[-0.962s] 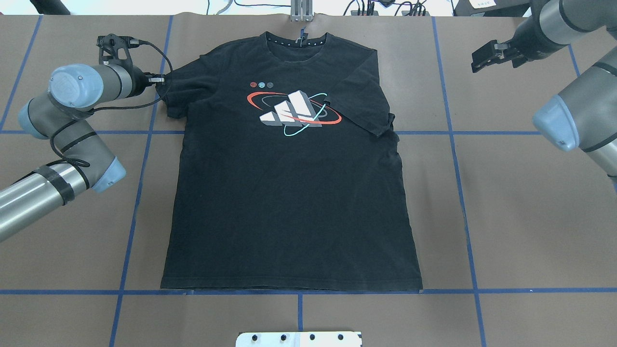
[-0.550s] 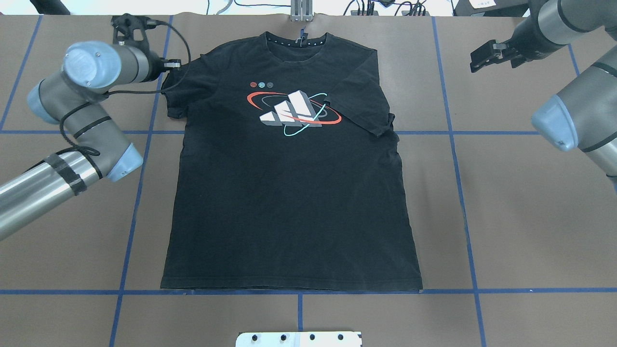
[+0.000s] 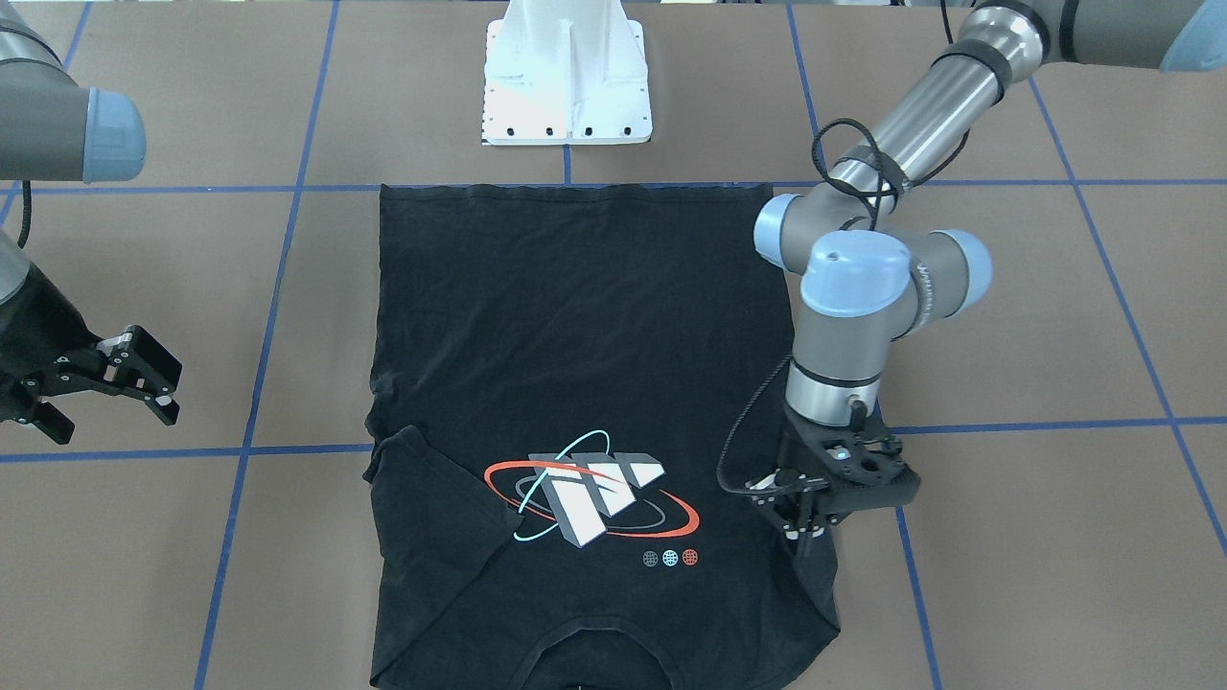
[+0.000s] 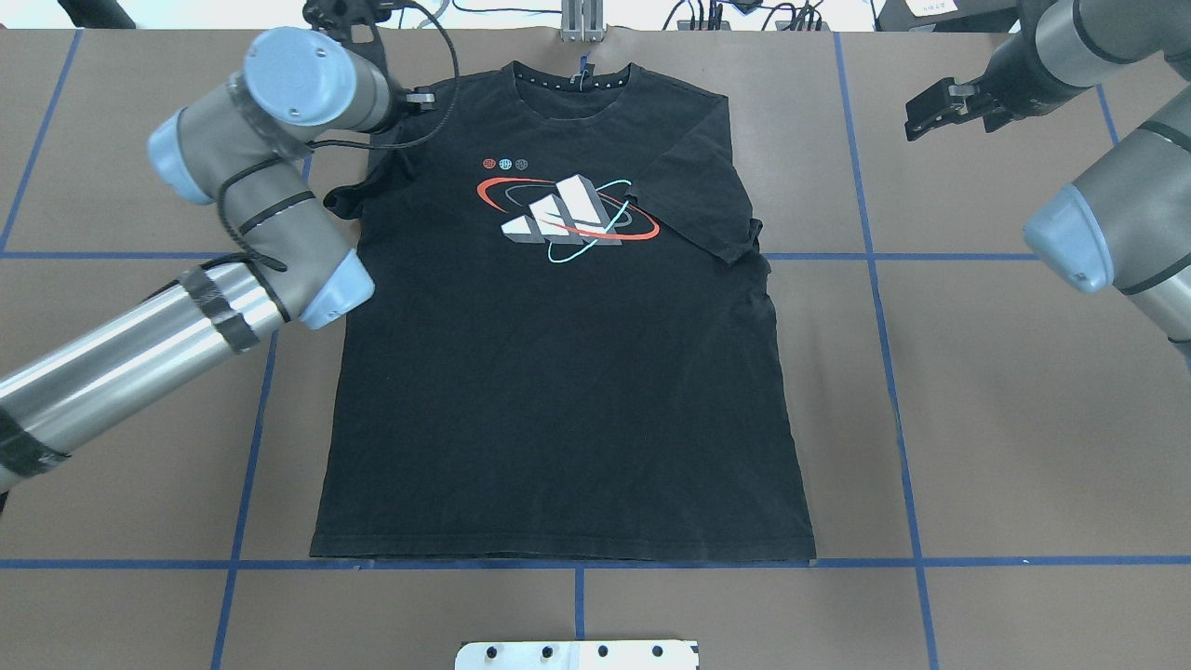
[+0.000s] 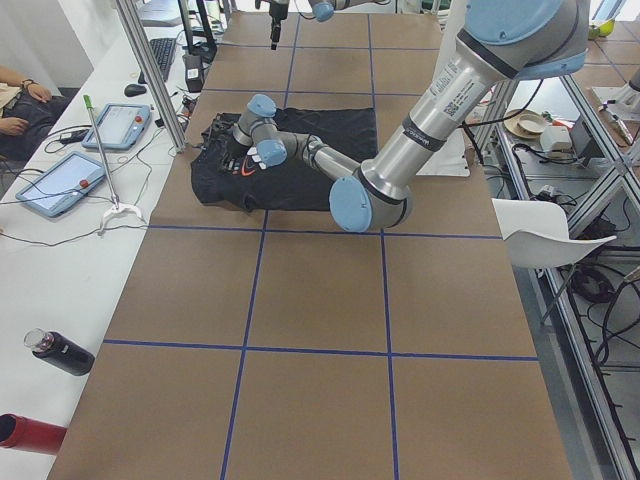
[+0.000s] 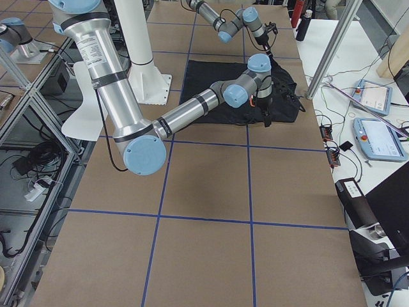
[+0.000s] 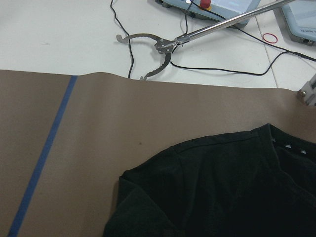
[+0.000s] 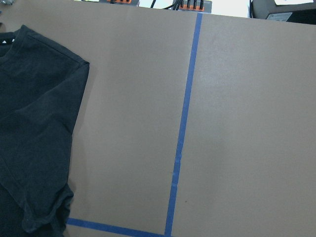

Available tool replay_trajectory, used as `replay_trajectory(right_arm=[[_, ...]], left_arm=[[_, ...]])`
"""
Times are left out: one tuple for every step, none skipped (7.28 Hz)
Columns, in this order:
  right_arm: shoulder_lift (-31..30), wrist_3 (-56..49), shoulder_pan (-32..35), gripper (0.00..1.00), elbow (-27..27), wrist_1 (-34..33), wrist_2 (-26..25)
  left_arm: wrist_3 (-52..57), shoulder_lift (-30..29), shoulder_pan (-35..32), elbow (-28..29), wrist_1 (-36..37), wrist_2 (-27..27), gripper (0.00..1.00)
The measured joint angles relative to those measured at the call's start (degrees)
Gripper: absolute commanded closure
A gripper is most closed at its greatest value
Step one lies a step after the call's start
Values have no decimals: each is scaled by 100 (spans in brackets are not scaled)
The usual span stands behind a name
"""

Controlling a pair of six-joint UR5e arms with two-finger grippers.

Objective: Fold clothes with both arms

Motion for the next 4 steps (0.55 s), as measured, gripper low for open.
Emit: replay_trajectory(right_arm=[[3,2,-2,0,-1,0,0],[6,13,-5,0,-1,-2,0],[7,37,-20,0,-4,-4,-2],[8,62,-43,0,-7,-2,-6]], left_arm=[[-275,-336,125,367,58,158,100],[-418,-557,193,634,78,258,100],[-486,-719,224,873,80,360,100],[-514,-834,230,1077,73,456,100]])
